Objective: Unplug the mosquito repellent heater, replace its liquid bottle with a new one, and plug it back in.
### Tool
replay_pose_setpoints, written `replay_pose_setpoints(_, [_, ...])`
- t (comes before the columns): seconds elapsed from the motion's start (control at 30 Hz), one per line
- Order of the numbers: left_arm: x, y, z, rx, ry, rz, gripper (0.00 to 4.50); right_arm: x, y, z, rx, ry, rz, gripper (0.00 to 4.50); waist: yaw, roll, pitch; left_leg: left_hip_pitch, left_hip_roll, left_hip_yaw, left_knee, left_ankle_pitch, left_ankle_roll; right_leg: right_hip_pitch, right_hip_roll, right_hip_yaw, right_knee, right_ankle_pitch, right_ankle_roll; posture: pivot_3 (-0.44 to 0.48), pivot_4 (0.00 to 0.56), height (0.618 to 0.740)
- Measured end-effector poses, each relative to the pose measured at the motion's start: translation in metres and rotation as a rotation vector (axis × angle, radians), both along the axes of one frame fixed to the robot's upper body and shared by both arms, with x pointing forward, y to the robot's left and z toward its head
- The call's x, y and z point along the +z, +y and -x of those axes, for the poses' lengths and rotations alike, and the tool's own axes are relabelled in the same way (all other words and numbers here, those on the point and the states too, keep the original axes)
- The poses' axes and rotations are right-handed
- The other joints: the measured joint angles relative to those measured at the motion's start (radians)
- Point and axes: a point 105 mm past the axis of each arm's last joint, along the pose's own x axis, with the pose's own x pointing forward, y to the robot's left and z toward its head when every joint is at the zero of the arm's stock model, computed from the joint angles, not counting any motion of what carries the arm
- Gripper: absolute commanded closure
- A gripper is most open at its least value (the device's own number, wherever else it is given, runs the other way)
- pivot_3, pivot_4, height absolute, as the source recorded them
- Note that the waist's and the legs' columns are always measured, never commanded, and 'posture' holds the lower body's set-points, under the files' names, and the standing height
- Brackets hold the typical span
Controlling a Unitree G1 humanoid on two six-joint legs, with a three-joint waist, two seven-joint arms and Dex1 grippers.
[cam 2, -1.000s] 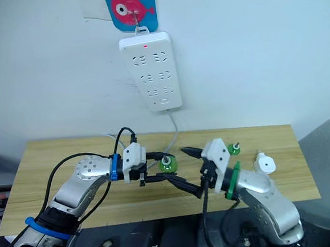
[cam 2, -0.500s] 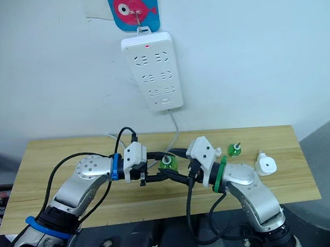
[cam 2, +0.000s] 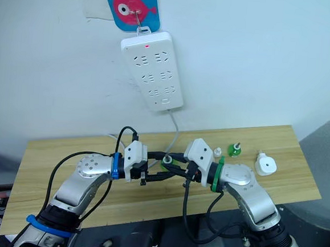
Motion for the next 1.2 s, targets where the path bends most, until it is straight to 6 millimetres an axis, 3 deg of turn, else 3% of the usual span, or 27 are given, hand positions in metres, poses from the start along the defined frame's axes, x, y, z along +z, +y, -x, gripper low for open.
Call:
replay_pose_setpoints(0.13, [0.0,0.0,0.0,-0.001,0.0,0.0,2.25,0.0,0.0,0.0,0.0,0.002,-0.006,3.68,0.0,0.0,0.0,0.0,0.0,0.0,0.0,0.0,0.0,0.0,0.0,0.0,0.0,0.0,0.0,-0.065,0.31,0.74])
replay_pose_setpoints(0.37, [0.019,0.002,0.003,0.018,0.035,0.155,0.02,0.016,-0.011,-0.01,-0.11,0.132,-0.192,3.68,0.0,0.0,0.0,0.0,0.0,0.0,0.0,0.0,0.0,0.0,0.0,0.0,0.0,0.0,0.0,-0.068,0.318,0.74])
replay_pose_setpoints(0.5, [0.025,0.006,0.011,0.052,0.067,0.232,0.0,0.017,-0.031,-0.017,-0.231,0.252,-0.274,3.68,0.0,0.0,0.0,0.0,0.0,0.0,0.0,0.0,0.001,0.0,0.0,0.001,0.0,0.0,0.0,-0.072,0.316,0.74])
replay_pose_setpoints(0.6, [0.031,0.004,0.02,0.094,0.031,0.285,0.0,0.026,-0.044,-0.028,-0.345,0.484,-0.526,3.68,-0.002,0.0,0.0,0.0,0.001,-0.001,-0.001,-0.001,0.001,0.0,0.0,0.004,0.0,0.0,0.0,-0.074,0.32,0.74])
replay_pose_setpoints(0.77, [0.041,-0.008,0.019,0.21,-0.123,0.363,0.0,0.019,-0.061,-0.037,-0.455,0.839,-0.808,3.68,0.002,0.0,0.0,0.0,0.0,-0.001,-0.001,-0.001,0.001,0.001,0.0,0.004,0.0,0.0,0.0,-0.06,0.321,0.74])
replay_pose_setpoints(1.0, [0.041,-0.018,0.018,0.269,-0.233,0.359,0.0,0.019,-0.057,-0.026,-0.451,1.052,-0.905,3.68,-0.003,0.001,0.0,0.0,0.0,0.001,-0.001,-0.001,0.003,0.0,0.0,0.002,0.0,0.0,0.0,-0.058,0.315,0.74])
replay_pose_setpoints(1.2, [0.035,-0.019,0.007,0.289,-0.222,0.365,0.0,0.022,-0.051,-0.024,-0.438,1.091,-0.891,3.68,-0.003,0.001,0.0,0.0,0.0,0.002,-0.001,-0.002,0.003,0.001,0.0,0.001,0.0,0.0,0.0,-0.058,0.315,0.74])
